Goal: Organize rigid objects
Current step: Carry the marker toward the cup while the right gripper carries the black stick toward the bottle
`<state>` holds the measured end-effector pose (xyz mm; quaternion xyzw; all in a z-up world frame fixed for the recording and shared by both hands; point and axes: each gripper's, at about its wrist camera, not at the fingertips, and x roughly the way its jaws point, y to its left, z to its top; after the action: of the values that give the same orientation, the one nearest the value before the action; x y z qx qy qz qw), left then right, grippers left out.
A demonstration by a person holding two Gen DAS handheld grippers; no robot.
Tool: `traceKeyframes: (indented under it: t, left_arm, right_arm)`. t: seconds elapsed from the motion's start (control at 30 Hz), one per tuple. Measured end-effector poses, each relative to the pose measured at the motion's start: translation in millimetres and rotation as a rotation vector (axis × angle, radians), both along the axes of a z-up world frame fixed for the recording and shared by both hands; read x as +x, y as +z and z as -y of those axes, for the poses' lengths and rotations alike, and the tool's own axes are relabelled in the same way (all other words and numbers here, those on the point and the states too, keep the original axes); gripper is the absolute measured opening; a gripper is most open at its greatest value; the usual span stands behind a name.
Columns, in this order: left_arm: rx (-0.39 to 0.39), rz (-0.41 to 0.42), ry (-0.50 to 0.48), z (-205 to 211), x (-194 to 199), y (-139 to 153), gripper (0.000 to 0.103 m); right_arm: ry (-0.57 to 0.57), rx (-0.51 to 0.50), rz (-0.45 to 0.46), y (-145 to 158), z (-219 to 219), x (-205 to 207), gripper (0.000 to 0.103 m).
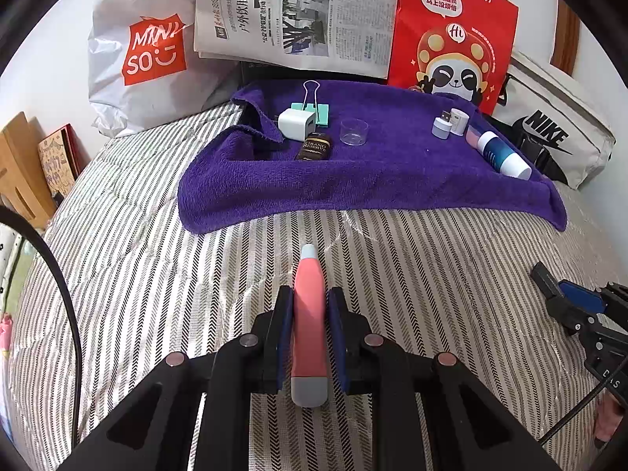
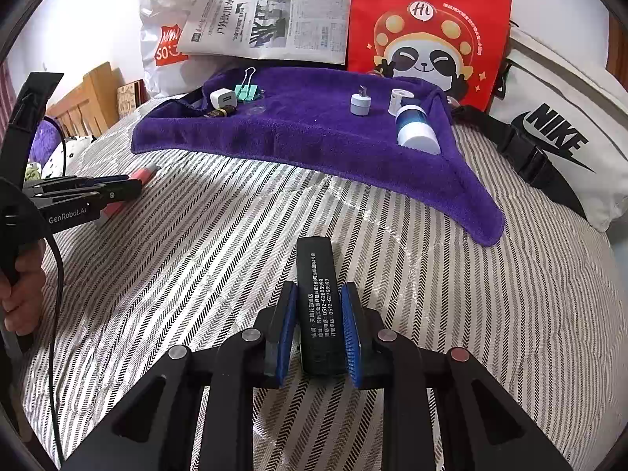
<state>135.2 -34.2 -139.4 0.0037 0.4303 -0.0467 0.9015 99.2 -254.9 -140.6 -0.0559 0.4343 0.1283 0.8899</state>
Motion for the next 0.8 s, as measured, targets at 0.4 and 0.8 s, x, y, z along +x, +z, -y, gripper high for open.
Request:
traceKeyframes:
  t: [0.4,0.8]
  left_arm:
    - [-0.105,-0.072,-0.004,-14.4,12.3,13.3,0.017]
    - [-0.120,-0.019,-0.037,-15.9,20.4,48.5,0.017]
  right_arm:
    - [0.043,0.034,0.005,30.0,-9.6,2.0,0.022]
    - [0.005,0.065,0.014,47.9,-2.4,28.1,0.022]
